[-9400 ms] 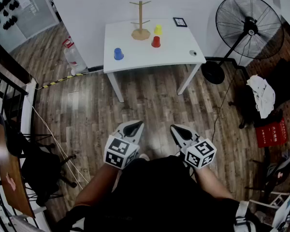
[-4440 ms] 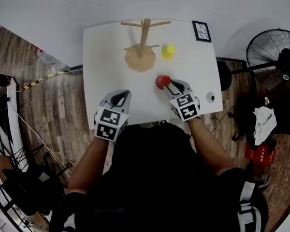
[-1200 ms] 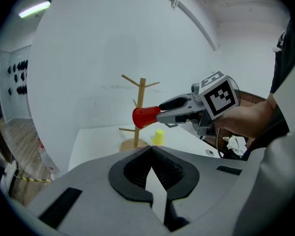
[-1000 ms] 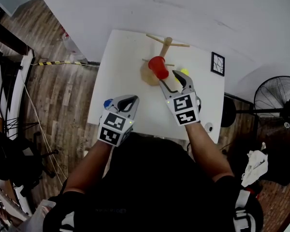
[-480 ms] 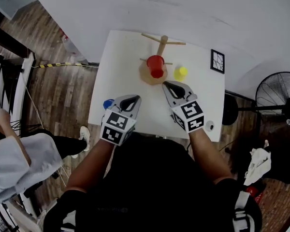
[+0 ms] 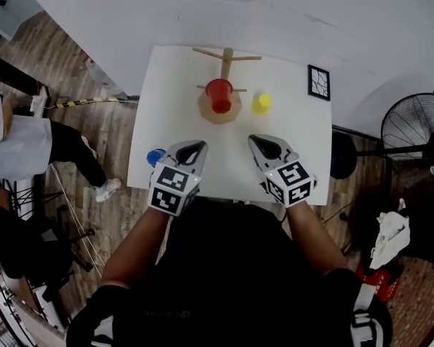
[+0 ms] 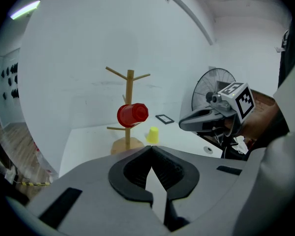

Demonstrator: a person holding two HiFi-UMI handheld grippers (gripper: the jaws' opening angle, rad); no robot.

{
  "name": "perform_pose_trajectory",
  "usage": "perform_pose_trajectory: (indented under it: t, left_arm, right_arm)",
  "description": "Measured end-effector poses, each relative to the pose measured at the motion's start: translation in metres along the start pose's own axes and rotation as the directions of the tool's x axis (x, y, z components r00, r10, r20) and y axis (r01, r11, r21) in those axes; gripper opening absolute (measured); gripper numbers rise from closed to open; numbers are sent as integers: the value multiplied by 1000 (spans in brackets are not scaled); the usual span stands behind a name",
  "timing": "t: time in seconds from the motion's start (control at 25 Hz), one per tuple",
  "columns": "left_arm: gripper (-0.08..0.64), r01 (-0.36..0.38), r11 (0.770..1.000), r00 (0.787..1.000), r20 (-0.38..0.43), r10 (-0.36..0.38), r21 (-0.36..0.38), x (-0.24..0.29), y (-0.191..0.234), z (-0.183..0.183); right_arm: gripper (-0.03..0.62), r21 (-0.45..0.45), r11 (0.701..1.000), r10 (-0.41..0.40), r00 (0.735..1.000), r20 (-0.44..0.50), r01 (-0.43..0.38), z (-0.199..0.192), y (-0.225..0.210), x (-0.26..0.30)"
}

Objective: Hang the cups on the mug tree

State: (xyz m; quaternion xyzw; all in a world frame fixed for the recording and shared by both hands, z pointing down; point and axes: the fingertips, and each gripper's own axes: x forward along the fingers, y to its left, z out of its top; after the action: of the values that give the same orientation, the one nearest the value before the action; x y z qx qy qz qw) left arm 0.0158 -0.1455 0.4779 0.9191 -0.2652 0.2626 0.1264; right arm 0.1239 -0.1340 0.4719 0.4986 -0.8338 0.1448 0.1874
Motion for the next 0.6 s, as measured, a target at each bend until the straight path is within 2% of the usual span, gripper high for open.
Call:
perform_pose_trajectory:
  t: [0.24,0.6]
  left_arm:
    - [14,10,1000,1000,-25,-10,22,14,-10,-1]
    - [14,-4,1000,997,-75,5,23,26,-23,-15]
  right_arm:
    - [6,-4,1000,-25,999,-26,25,-18,-14,-10]
    - [6,-67,992,-115,988,-101,109,-45,-68,-1]
